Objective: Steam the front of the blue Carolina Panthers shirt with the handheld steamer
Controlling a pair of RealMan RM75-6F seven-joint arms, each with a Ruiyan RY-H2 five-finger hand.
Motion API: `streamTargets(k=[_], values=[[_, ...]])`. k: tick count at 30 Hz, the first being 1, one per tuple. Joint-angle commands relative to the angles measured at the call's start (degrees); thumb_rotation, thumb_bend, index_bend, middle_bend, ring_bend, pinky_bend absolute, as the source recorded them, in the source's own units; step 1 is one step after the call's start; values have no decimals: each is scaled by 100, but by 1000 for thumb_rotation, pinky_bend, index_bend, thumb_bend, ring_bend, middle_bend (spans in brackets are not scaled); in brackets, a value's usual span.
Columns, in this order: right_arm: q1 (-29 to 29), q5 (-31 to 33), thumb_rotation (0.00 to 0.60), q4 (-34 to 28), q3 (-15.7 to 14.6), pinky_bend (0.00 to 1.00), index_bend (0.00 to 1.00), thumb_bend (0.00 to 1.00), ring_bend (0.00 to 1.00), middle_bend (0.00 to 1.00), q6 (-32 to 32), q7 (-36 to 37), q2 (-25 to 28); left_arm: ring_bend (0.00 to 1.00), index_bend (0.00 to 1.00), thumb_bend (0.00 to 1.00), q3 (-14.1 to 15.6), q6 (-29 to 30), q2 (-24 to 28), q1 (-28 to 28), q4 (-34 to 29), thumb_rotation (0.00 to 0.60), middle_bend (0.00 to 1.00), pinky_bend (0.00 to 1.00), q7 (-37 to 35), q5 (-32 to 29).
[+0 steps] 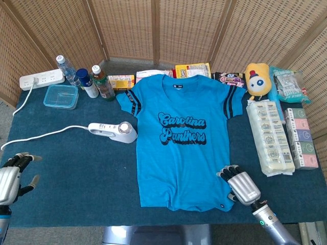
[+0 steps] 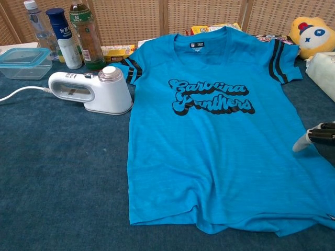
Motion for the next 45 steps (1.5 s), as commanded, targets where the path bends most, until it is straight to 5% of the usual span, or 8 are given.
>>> streamTargets(k=[1, 17, 34, 45], values=[[58, 5, 600, -70, 40, 272, 301, 228, 272, 307, -30, -31, -21, 233, 324, 325, 2, 9, -9, 4, 16, 600, 370, 280, -18, 2], [134, 102, 600, -209, 68, 449, 467, 491, 395, 390, -113, -36, -57, 233, 314, 326, 1, -6, -33, -1, 109, 600, 370, 280, -122, -24], [222, 343, 600, -488, 139, 718, 638, 532, 620, 578, -306, 160, -62, 233, 315, 325, -24, -274, 3, -192, 227, 600, 370, 280, 3, -21], [238, 624, 600, -884, 228, 782, 663, 537, 673, 618, -454, 340, 104, 233, 314, 325, -236, -724, -122, -586, 418, 600, 370, 280, 199, -223]])
